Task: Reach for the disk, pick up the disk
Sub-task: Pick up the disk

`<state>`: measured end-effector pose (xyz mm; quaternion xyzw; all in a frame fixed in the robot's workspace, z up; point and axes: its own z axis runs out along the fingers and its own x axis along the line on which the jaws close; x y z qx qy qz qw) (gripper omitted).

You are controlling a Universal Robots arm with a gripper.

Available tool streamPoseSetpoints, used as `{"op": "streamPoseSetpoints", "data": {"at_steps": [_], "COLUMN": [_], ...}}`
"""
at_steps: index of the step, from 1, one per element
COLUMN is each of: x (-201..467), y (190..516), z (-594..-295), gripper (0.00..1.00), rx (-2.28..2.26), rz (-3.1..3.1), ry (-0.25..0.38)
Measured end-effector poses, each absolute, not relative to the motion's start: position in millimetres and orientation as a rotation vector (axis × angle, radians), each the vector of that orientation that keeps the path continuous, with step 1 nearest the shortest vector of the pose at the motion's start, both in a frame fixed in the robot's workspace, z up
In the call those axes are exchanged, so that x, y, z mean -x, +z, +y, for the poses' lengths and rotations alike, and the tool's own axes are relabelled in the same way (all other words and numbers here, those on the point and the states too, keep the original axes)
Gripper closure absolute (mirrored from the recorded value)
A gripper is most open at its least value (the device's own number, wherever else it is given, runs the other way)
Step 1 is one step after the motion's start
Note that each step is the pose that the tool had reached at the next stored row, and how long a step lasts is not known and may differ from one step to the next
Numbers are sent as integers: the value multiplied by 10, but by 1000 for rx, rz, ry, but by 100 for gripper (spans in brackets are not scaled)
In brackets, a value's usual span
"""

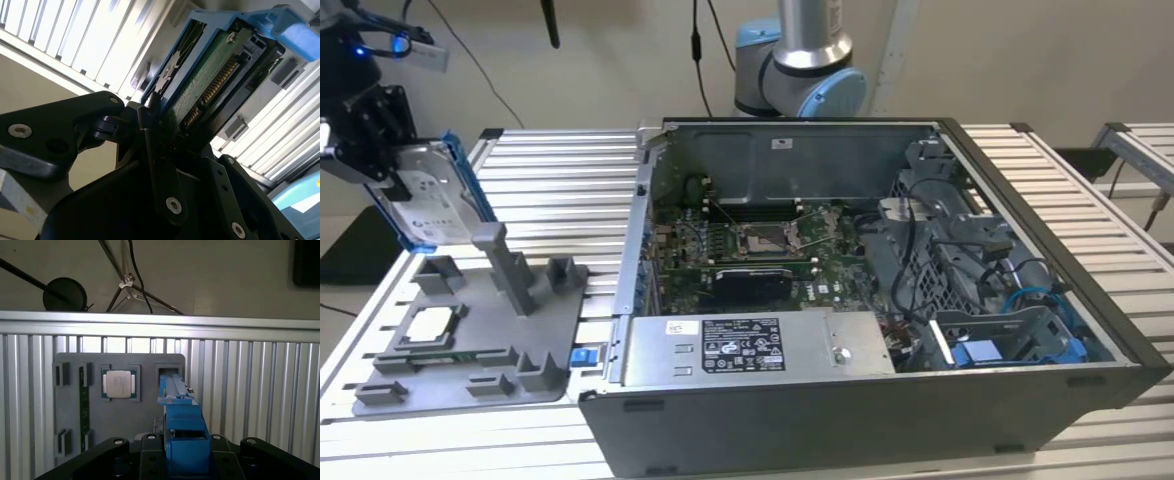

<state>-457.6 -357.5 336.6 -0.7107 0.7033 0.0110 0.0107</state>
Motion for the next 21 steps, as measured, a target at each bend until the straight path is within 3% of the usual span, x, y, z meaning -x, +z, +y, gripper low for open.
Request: {"op": "streamPoseSetpoints", "data": {"at_steps": [12, 21], "x": [4576, 4576], "y": [3387, 3673], "z": [-3575, -3575], "gripper": [100, 100], "rx": [2219, 2218], "rz": [2194, 2194], "ry": [35, 35]}}
